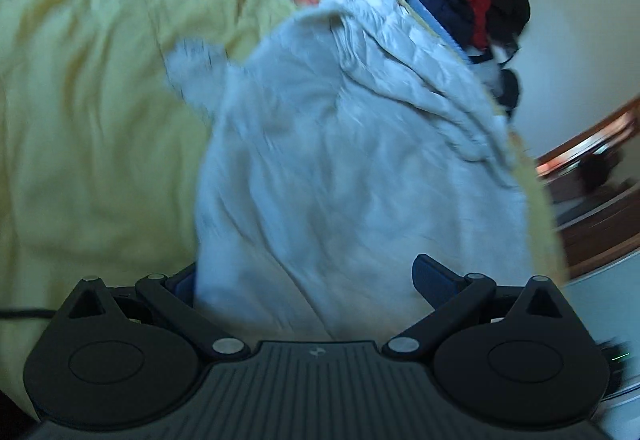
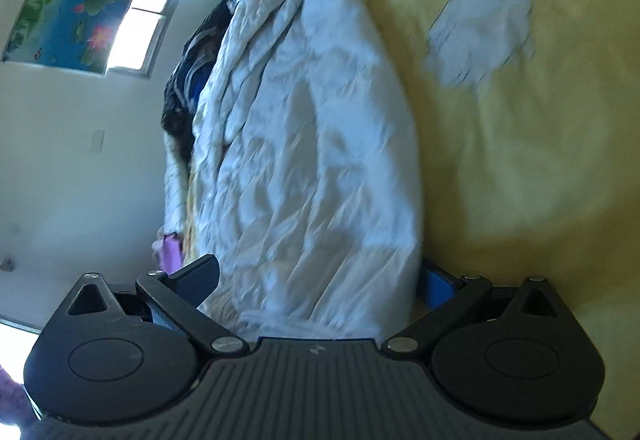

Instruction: Fold small clothes

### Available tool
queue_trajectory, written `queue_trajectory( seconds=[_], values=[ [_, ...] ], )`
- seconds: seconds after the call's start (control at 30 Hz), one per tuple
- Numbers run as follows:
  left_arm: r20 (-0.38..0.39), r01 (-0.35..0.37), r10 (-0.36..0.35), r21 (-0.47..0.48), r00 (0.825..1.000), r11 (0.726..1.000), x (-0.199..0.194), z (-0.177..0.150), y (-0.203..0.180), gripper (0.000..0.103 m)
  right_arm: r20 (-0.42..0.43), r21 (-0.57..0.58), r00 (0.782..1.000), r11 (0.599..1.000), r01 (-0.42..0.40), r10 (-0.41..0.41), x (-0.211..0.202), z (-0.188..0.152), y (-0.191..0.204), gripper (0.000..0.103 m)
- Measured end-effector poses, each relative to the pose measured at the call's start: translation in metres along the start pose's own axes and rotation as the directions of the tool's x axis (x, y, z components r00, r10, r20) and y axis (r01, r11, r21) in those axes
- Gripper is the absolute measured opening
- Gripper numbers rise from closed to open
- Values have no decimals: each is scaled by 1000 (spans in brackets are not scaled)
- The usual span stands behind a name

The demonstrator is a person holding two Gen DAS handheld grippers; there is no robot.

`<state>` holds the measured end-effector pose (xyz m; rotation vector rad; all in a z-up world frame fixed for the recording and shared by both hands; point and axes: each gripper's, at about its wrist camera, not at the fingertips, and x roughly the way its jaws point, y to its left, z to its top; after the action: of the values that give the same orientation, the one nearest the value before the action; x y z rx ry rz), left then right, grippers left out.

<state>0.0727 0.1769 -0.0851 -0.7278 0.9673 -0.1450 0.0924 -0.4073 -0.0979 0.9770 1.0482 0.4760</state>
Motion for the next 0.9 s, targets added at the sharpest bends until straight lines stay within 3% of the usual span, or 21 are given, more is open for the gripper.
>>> queue_trajectory(
  seconds=[0.17,0.2,0.27,0.33,0.37,0.4,0.43,0.47,0.63,0.8,0.9],
  values=[
    [-51,98,-109,-191,993,977,-2,3,23,103,13,-11,1000,1000,-26,26,10,-8,6,103],
    [-54,106,-121,-226,991,968,-3,5,27,103,22,-3,999,999,-35,35,9,-7,7,97],
    [-57,96,-113,-243,992,965,-2,7,29,94,36,29,998,998,-55,54,9,-6,2,78],
    [-72,61,-76,-197,994,979,-1,8,23,75,22,55,998,997,-56,55,9,-5,-9,41],
    [-84,49,-65,-178,994,983,-1,7,20,65,18,62,999,997,-40,39,11,-4,-14,36],
    [-109,35,-53,-162,993,986,2,7,19,46,19,62,999,997,-35,34,13,-5,-16,29],
    [-130,15,-36,-160,991,987,5,7,20,37,24,63,999,997,-48,47,15,-7,-19,25],
    [-130,8,-29,-162,991,987,5,7,20,36,32,66,998,996,-63,62,16,-8,-20,23],
    [-153,9,-38,-181,987,983,9,11,23,13,65,66,992,991,-113,109,14,-11,-21,16],
    [-99,100,-115,-139,988,985,-9,24,-1,10,131,92,958,959,-268,255,9,0,-8,15],
    [-38,154,-160,-128,986,980,-21,48,-21,9,157,62,933,939,-337,324,11,19,14,15]
  ],
)
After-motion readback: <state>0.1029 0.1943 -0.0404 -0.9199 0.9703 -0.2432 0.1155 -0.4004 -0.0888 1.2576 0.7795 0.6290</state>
